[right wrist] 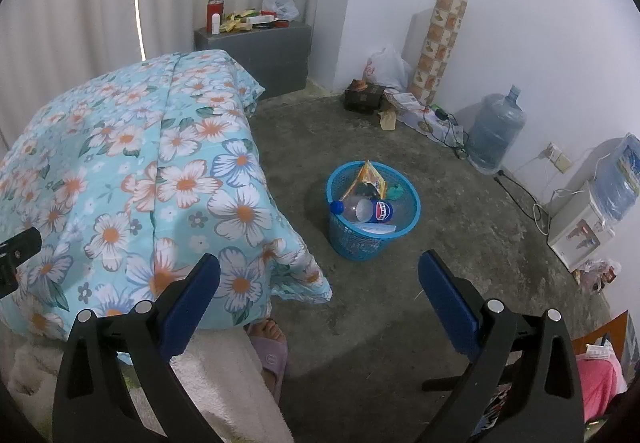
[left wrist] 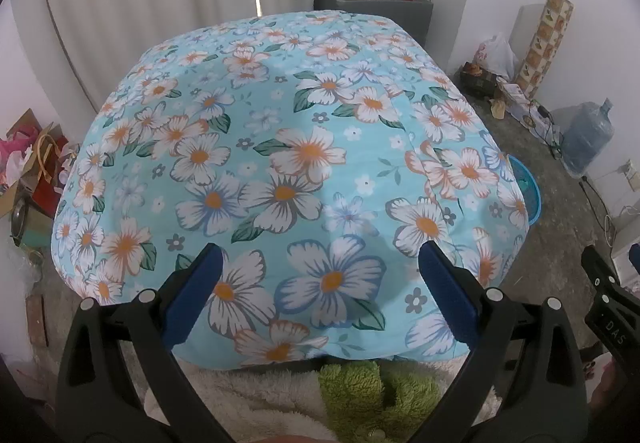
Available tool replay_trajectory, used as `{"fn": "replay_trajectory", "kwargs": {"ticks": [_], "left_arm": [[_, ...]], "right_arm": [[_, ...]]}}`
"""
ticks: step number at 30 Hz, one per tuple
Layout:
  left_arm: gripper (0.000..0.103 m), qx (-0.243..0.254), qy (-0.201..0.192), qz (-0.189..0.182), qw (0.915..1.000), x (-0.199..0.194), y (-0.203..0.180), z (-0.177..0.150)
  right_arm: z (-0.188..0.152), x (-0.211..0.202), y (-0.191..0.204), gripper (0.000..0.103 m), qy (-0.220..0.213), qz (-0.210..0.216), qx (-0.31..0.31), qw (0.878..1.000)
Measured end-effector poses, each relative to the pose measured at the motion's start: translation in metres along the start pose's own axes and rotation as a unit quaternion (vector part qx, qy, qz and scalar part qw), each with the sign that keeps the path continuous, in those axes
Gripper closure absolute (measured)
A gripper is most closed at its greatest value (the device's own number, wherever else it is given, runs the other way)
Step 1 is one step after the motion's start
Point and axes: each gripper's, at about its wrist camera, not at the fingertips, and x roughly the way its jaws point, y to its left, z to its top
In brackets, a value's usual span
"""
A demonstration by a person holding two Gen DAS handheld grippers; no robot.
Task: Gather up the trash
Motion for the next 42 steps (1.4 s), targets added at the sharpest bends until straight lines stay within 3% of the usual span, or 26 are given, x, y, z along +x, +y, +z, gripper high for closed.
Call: {"fn": "replay_trajectory", "kwargs": {"ticks": [42], "left_arm": [[0.009, 0.0, 0.0, 0.001, 1.0, 0.0009, 0.0009, -0.0008]], "right_arm": [[-0.0028, 0.0002, 0.007, 0.007, 0.001, 0.005, -0.003, 1.0]]}}
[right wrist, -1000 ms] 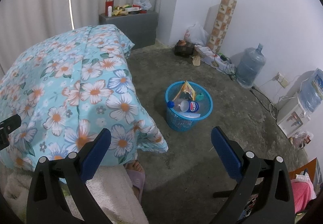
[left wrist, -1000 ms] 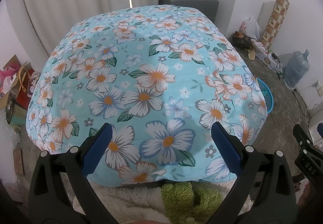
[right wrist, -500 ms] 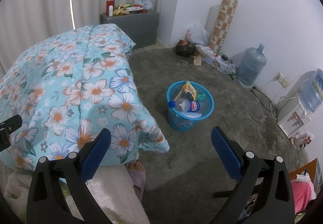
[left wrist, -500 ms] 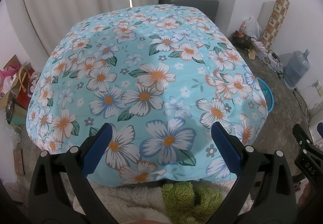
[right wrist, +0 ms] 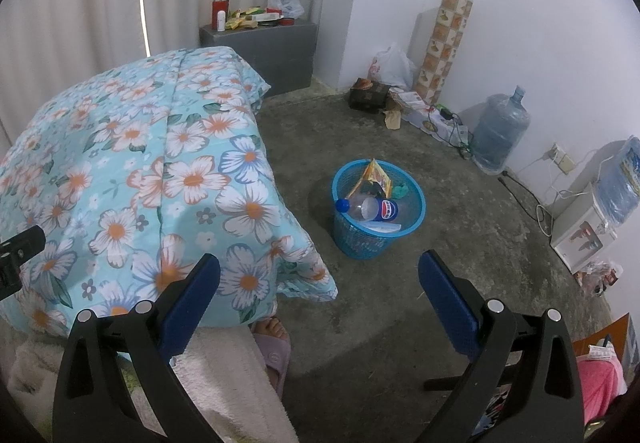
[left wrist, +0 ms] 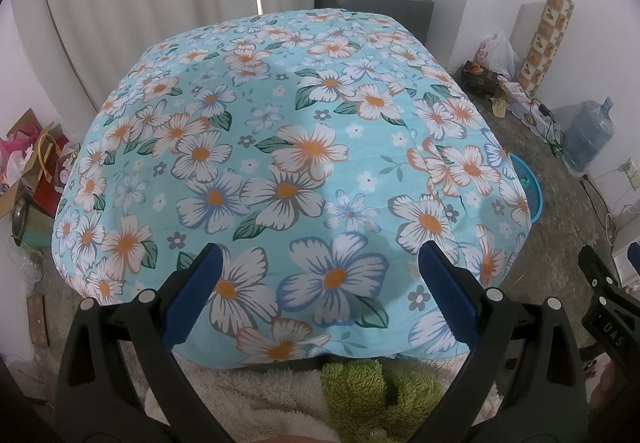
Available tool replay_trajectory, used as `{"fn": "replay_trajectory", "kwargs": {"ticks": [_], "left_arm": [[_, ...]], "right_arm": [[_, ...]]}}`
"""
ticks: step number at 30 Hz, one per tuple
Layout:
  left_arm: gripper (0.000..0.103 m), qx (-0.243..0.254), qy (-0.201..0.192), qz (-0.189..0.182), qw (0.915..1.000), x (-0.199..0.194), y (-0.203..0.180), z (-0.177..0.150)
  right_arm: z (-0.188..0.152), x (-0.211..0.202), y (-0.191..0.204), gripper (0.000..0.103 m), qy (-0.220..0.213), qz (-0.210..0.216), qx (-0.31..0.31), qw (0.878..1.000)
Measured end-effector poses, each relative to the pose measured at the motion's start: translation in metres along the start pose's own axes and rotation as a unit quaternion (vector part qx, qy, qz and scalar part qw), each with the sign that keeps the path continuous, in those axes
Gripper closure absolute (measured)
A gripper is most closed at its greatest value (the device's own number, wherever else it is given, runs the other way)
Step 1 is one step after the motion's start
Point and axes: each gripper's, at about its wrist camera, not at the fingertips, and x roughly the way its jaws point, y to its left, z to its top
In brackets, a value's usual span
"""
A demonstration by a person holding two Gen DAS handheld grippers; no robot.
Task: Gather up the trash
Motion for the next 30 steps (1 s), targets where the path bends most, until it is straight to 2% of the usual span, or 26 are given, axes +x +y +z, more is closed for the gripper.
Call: {"fn": "replay_trajectory", "kwargs": {"ticks": [30], "left_arm": [[0.009, 0.0, 0.0, 0.0, 1.0, 0.0002, 0.0006, 0.001]], "right_arm": [[0.0026, 0.0003, -0.0004, 0.007, 0.0, 0.003, -0.003, 1.0]]}}
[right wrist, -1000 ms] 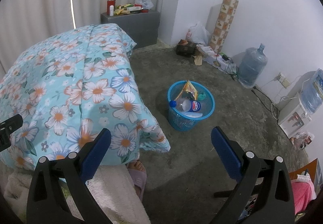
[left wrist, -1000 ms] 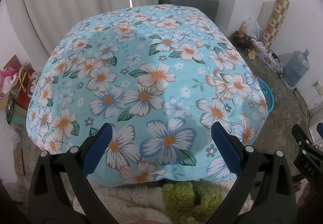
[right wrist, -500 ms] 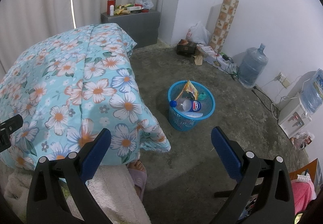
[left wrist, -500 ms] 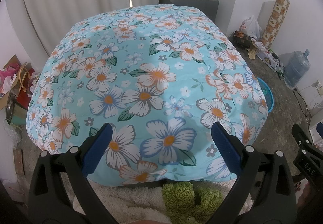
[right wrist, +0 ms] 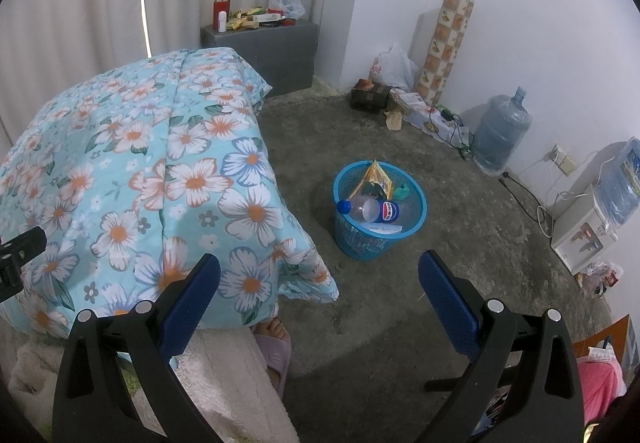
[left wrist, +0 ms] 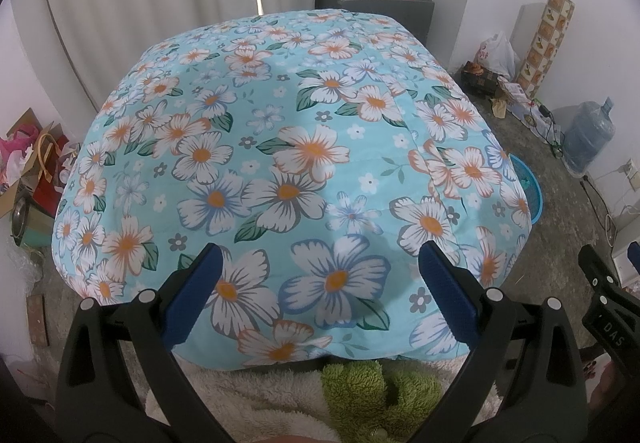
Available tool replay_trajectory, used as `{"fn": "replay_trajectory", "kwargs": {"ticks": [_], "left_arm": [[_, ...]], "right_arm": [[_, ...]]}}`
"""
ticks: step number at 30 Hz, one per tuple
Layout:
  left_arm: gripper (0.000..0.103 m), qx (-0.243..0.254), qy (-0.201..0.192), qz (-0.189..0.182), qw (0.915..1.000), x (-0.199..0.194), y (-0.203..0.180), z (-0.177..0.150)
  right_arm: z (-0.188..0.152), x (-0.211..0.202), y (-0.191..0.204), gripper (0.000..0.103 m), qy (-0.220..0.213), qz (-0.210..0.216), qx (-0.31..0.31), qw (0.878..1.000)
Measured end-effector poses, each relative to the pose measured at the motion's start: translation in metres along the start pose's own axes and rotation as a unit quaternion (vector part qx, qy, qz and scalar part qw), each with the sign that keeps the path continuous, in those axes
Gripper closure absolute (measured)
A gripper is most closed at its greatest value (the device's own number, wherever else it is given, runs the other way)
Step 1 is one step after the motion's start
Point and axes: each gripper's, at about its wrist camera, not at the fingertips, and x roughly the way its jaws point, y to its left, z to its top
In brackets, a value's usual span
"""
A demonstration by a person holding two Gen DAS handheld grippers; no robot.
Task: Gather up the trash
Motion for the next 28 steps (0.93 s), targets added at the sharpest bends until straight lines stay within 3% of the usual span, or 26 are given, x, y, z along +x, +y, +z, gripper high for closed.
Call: {"fn": "replay_trajectory", "kwargs": {"ticks": [28], "left_arm": [[0.009, 0.0, 0.001, 0.0, 1.0, 0.0003, 0.0006, -0.0011]], "right_arm": [[-0.001, -0.0003, 0.007, 0.007, 0.001, 0.002, -0.001, 1.0]]}}
